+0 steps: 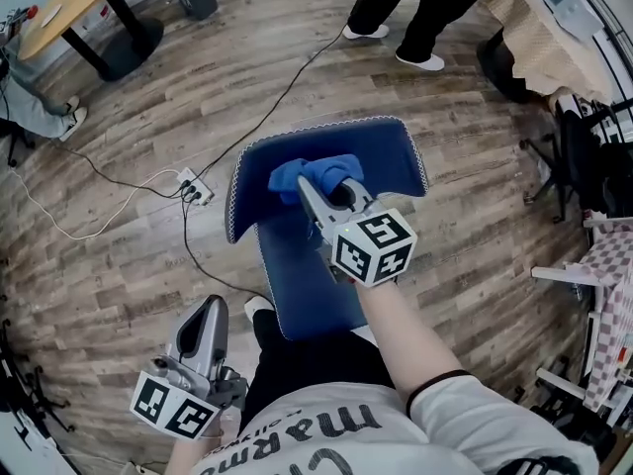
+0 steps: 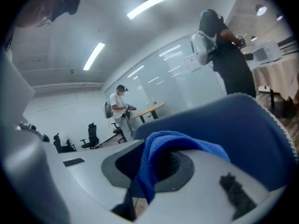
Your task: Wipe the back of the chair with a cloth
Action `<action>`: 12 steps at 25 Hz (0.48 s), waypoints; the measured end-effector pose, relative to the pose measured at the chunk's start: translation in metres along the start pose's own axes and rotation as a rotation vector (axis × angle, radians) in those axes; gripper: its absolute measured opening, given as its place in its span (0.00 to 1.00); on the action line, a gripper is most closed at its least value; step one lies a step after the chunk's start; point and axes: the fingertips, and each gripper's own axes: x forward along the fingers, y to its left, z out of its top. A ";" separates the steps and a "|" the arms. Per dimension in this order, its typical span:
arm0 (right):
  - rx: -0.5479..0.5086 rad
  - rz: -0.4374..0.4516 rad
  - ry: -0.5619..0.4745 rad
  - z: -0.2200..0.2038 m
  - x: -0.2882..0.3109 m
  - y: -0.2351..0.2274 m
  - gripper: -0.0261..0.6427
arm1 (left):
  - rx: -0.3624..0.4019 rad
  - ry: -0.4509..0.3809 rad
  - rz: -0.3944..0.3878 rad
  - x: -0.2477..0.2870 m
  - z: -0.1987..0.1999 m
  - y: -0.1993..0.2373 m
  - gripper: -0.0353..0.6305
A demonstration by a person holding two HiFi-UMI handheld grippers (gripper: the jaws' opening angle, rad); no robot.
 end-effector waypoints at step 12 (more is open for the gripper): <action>-0.028 0.209 0.136 -0.039 0.050 0.079 0.14 | -0.043 -0.038 0.051 -0.022 -0.003 0.017 0.06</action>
